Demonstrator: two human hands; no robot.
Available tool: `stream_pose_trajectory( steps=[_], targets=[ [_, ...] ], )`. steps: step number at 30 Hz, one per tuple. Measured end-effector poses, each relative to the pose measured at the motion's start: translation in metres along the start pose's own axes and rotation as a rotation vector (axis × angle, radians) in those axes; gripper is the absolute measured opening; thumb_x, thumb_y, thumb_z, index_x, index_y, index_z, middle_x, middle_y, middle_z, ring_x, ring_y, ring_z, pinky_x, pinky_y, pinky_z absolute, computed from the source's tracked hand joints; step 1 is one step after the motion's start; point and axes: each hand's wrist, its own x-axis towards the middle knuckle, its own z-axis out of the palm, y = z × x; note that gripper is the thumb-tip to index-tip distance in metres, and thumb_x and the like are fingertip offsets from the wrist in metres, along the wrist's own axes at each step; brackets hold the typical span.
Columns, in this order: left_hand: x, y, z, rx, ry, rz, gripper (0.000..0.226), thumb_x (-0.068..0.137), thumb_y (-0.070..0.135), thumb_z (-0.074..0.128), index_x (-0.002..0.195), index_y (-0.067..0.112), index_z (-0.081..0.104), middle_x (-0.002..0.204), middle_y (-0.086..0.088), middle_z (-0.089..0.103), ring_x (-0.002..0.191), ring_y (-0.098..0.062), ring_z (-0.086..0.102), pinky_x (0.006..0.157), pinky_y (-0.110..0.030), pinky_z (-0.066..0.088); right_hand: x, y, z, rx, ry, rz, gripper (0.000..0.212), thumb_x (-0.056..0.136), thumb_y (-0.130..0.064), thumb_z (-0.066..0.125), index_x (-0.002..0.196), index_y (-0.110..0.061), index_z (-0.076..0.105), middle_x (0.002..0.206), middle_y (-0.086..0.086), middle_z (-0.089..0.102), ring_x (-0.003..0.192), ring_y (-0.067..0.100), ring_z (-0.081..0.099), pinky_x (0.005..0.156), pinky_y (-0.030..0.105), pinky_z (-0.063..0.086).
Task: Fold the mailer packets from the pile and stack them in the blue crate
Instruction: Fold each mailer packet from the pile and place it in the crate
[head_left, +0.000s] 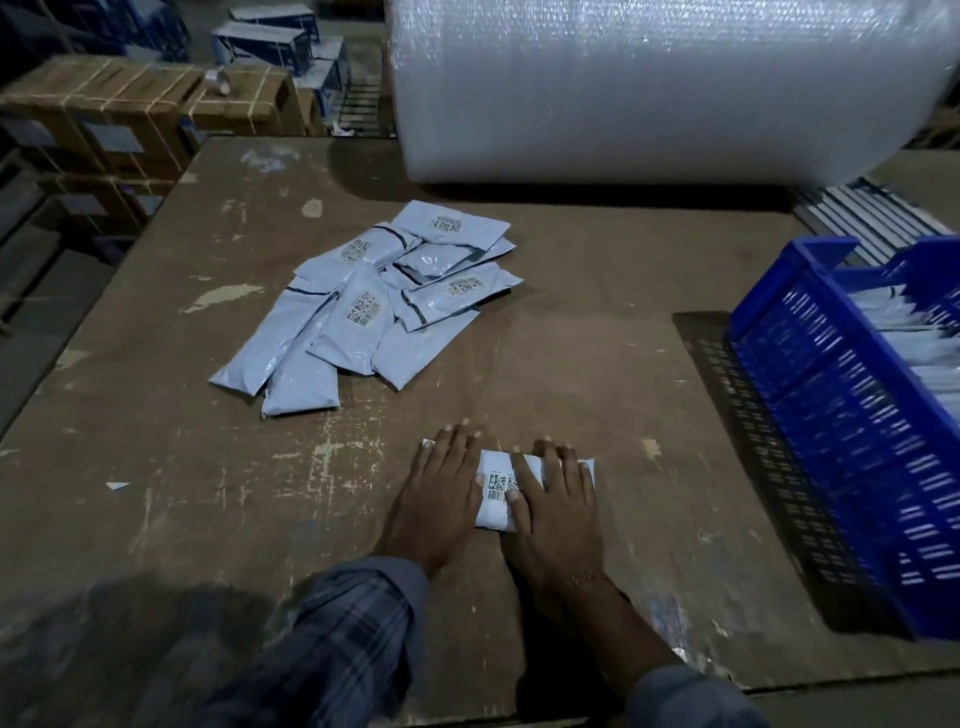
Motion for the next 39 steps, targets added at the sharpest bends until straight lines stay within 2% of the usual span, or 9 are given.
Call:
stream_pose_trajectory(
  steps=[8, 13, 16, 20, 24, 28, 32, 37, 39],
  targets=[
    [0.003, -0.004, 0.004, 0.019, -0.018, 0.02, 0.061, 0.109, 0.039, 0.024, 0.166, 0.016, 0.033, 0.173, -0.012, 0.026, 0.157, -0.031, 0.032, 0.124, -0.051, 0.033, 0.005, -0.001, 0.009, -0.073, -0.018, 0.028, 0.048, 0.103, -0.045, 0.039, 0.149, -0.037, 0.051, 0.163, 0.006, 0.039, 0.152, 0.034, 0.03, 0.122, 0.058, 0.021],
    [0.007, -0.002, 0.006, -0.003, -0.058, 0.002, 0.062, 0.107, 0.038, 0.027, 0.164, 0.015, 0.036, 0.173, -0.013, 0.028, 0.157, -0.031, 0.033, 0.122, -0.05, 0.037, 0.009, 0.003, 0.007, -0.035, -0.022, 0.017, 0.051, 0.104, -0.046, 0.034, 0.153, -0.041, 0.044, 0.165, 0.005, 0.035, 0.154, 0.031, 0.027, 0.123, 0.057, 0.021],
    [0.006, -0.001, 0.009, -0.01, -0.077, 0.019, 0.064, 0.106, 0.038, 0.029, 0.164, 0.014, 0.034, 0.174, -0.009, 0.024, 0.159, -0.029, 0.027, 0.125, -0.05, 0.032, 0.018, 0.007, 0.008, -0.01, -0.069, 0.0, 0.052, 0.106, -0.048, 0.025, 0.158, -0.045, 0.035, 0.17, 0.003, 0.025, 0.158, 0.029, 0.017, 0.126, 0.053, 0.015],
    [0.003, -0.003, 0.013, -0.016, -0.075, 0.04, 0.067, 0.1, 0.033, 0.036, 0.164, 0.014, 0.032, 0.175, -0.006, 0.021, 0.16, -0.028, 0.024, 0.126, -0.049, 0.03, 0.029, 0.008, 0.009, -0.003, -0.072, 0.003, 0.052, 0.106, -0.048, 0.027, 0.155, -0.044, 0.042, 0.169, 0.006, 0.03, 0.155, 0.034, 0.026, 0.123, 0.05, 0.014],
    [0.005, -0.006, 0.008, 0.01, -0.076, 0.05, 0.071, 0.101, 0.034, 0.032, 0.168, 0.015, 0.021, 0.178, -0.005, 0.009, 0.164, -0.026, 0.011, 0.129, -0.047, 0.018, 0.011, 0.001, 0.008, -0.055, -0.047, -0.015, 0.053, 0.107, -0.045, 0.027, 0.158, -0.039, 0.039, 0.168, 0.009, 0.031, 0.155, 0.037, 0.027, 0.124, 0.061, 0.019],
    [0.006, -0.003, 0.0, 0.001, -0.09, 0.051, 0.07, 0.104, 0.036, 0.025, 0.17, 0.015, 0.014, 0.178, -0.003, 0.002, 0.164, -0.024, 0.002, 0.13, -0.047, 0.014, -0.01, -0.002, 0.008, -0.056, -0.052, -0.042, 0.054, 0.109, -0.045, 0.021, 0.16, -0.035, 0.035, 0.172, 0.005, 0.022, 0.159, 0.033, 0.015, 0.125, 0.062, 0.013],
    [0.003, 0.001, -0.002, 0.036, -0.101, 0.051, 0.071, 0.1, 0.034, 0.029, 0.167, 0.01, 0.025, 0.177, -0.01, 0.011, 0.163, -0.03, 0.011, 0.129, -0.051, 0.025, 0.008, 0.008, 0.009, -0.019, -0.112, -0.022, 0.054, 0.109, -0.044, 0.013, 0.16, -0.04, 0.03, 0.173, -0.002, 0.012, 0.161, 0.027, 0.005, 0.128, 0.054, 0.008],
    [-0.014, 0.006, 0.0, 0.048, -0.097, 0.108, 0.064, 0.107, 0.039, 0.03, 0.166, 0.015, 0.029, 0.177, -0.008, 0.016, 0.161, -0.034, 0.018, 0.127, -0.054, 0.027, 0.052, 0.006, 0.011, -0.067, -0.151, 0.049, 0.061, 0.104, -0.045, 0.02, 0.158, -0.027, 0.042, 0.167, 0.01, 0.034, 0.155, 0.038, 0.027, 0.12, 0.058, 0.027],
    [-0.016, 0.003, 0.0, 0.027, -0.074, 0.101, 0.062, 0.11, 0.042, 0.025, 0.167, 0.018, 0.024, 0.177, -0.005, 0.012, 0.163, -0.029, 0.015, 0.128, -0.051, 0.026, 0.057, 0.001, 0.013, -0.117, -0.111, 0.073, 0.061, 0.102, -0.043, 0.027, 0.157, -0.024, 0.042, 0.164, 0.018, 0.035, 0.153, 0.044, 0.027, 0.119, 0.061, 0.022]
  ],
)
